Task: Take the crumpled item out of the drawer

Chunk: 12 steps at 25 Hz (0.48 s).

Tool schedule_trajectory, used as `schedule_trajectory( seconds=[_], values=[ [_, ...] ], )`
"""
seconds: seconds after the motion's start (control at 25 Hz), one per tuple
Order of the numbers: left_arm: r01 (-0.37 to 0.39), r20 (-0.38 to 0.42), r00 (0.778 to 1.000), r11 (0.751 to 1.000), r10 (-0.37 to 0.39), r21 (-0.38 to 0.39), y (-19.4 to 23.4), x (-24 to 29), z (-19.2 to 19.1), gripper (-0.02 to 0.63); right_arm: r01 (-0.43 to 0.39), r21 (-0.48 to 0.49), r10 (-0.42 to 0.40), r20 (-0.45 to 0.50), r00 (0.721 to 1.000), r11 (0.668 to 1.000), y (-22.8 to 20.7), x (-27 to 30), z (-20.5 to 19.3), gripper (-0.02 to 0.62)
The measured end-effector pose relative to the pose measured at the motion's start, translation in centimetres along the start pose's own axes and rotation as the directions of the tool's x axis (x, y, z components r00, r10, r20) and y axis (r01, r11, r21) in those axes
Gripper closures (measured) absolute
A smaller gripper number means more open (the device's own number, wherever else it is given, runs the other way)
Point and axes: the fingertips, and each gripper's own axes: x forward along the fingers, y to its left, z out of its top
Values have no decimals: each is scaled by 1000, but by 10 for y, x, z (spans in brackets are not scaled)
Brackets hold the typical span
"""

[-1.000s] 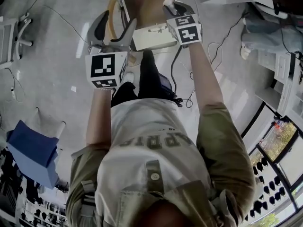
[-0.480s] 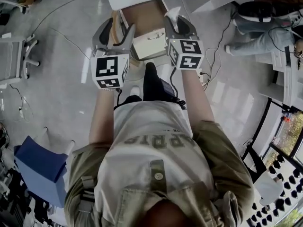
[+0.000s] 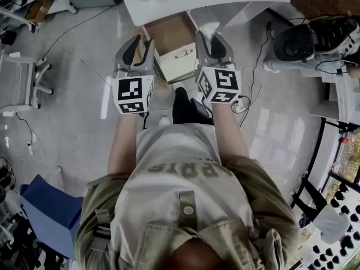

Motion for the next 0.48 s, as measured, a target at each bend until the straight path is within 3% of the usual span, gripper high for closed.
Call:
schedule_trajectory(
  seconds=[0.24, 0.4, 0.48],
  values=[
    [-24, 24, 999, 1000, 24, 12, 7, -4, 11, 513, 20, 15, -21, 64, 998, 1000, 1, -5, 19, 488],
    [-64, 60, 996, 998, 63, 20, 16, -3, 21, 599, 25, 11, -26, 103, 994, 1000, 0, -4, 30, 488],
    [-72, 77, 995, 997, 70, 21, 19, -2, 26, 600, 26, 10, -27, 119, 993, 1000, -1, -3, 35, 488]
  ],
)
